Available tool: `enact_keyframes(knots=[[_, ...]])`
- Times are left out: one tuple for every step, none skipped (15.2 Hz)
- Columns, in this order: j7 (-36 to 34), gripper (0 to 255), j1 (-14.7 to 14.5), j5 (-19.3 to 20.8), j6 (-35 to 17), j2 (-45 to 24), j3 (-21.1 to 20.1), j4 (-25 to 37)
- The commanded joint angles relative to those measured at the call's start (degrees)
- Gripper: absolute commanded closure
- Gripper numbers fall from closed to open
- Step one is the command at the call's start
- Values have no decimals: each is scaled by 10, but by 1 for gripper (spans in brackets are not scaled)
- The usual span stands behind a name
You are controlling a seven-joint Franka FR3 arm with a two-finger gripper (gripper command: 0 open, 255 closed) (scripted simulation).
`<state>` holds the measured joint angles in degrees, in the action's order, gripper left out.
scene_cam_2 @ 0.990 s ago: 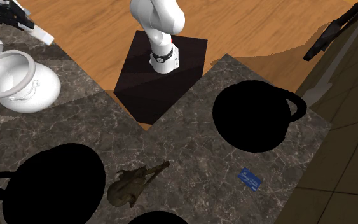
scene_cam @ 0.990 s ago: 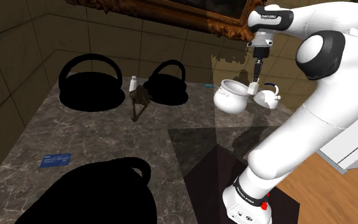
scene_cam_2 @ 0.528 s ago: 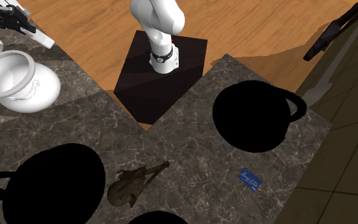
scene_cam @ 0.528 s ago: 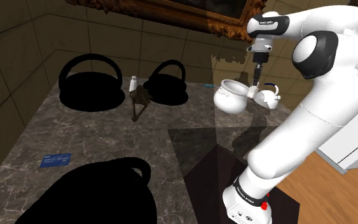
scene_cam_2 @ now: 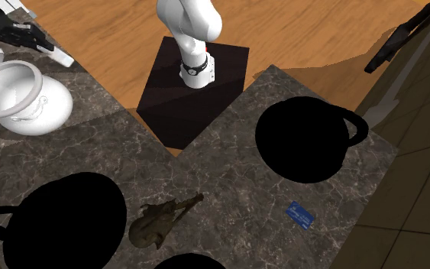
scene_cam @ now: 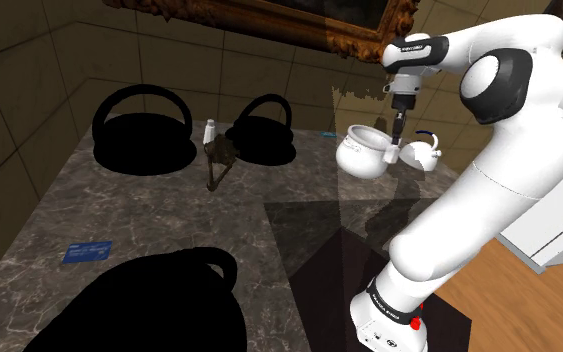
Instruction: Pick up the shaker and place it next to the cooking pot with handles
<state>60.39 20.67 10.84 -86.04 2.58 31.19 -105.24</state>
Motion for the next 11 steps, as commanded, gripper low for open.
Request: enact_keyframes(knots=[[-2, 255, 1, 0, -16, 0, 1, -15], [-2, 255, 1, 0, -23, -1, 1, -22], [-3, 255, 1, 0, -31, -2, 1, -29], [-4, 255, 1, -1, -38, -2, 2, -36], [-5, 255, 2, -1, -46, -3, 2, -43], [-5, 255, 2, -1, -53, -4, 2, -50], [-6, 255, 2, -2, -61, -6, 3, -56], [-7, 255, 2, -2, -69, -7, 3, -62], [-7, 255, 3, -3, -76, -9, 3, -68], [-8, 255, 3, -3, -84, -10, 4, -75], [-8, 255, 3, -4, -91, -12, 4, -80]])
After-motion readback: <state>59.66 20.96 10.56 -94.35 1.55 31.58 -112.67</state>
